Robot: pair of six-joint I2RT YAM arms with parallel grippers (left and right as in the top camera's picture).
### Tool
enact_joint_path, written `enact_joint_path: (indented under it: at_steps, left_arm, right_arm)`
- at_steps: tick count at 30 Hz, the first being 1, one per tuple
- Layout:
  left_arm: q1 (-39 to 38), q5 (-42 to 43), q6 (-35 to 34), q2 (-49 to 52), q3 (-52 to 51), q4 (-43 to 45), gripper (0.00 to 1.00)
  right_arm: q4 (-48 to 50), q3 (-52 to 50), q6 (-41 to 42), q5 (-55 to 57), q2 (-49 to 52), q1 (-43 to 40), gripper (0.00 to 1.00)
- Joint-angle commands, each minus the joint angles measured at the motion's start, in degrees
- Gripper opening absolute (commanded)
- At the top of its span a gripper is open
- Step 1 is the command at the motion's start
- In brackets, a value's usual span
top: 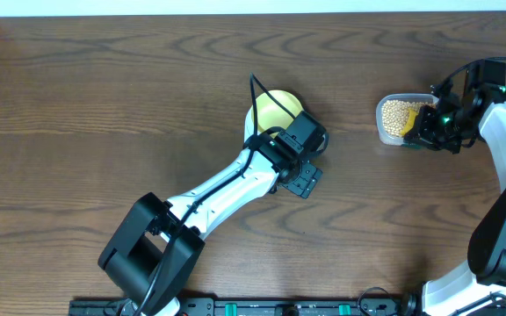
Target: Scoop item into bowl and weigh 50g on scale
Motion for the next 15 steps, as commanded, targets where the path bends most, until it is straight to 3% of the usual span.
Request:
enact_joint_path:
  at_steps: [1,15]
  left_arm:
    - [0.13,-0.57,-1.29,-0.55,-0.11,-0.92,0.78]
    - [0.13,-0.52,-3.37,-0.55,-0.09,-1.36,0.78]
  right_arm:
    - [0.04,0.66,-0.96,-1.2,0.79,-0.22,0.01]
    - [0.63,0.66,-0.92,-1.22,0.79,-0.22,0.01]
